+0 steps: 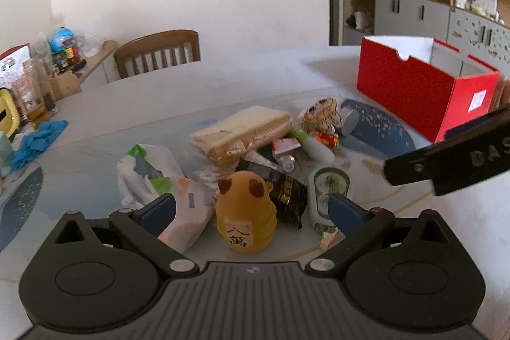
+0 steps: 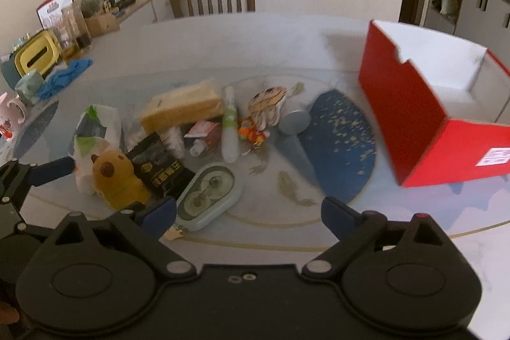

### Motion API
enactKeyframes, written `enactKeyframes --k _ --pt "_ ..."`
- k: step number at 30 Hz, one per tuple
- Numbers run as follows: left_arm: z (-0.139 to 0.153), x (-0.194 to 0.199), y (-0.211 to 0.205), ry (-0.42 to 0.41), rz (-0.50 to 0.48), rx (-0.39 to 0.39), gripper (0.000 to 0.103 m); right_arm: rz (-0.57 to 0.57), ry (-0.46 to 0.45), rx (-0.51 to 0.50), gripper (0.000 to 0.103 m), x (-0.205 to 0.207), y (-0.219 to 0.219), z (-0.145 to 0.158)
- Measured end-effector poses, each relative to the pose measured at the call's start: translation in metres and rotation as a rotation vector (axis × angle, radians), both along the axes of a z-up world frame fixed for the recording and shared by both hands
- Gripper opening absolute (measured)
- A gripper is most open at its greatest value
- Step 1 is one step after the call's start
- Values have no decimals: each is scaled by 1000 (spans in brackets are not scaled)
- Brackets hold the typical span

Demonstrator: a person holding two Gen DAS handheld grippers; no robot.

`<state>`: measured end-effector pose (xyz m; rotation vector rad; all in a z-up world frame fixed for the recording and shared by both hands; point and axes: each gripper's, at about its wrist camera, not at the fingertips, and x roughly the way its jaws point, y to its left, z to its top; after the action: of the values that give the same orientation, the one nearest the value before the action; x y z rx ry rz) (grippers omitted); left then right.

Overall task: Organize objects
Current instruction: 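Move left tool toward tan hamster figurine while right tool approaches white tape roller, then close left tool on hamster figurine while right tool closes on tape roller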

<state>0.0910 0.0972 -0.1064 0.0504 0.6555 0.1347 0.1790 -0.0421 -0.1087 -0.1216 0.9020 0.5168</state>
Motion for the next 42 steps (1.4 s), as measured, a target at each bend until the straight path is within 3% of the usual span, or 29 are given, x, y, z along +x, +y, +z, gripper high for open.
enactKeyframes --k 17,24,30,42 --pt "-28 19 12 71 -109 -7 69 -16 221 -49 87 42 46 -42" --pt "-32 25 23 102 -102 -20 49 7 203 -93 84 42 61 -43" --pt "-31 26 28 114 -120 -34 48 26 193 -128 63 38 66 -38" --pt "-25 26 34 138 -118 -90 45 39 171 -129 43 32 47 -25"
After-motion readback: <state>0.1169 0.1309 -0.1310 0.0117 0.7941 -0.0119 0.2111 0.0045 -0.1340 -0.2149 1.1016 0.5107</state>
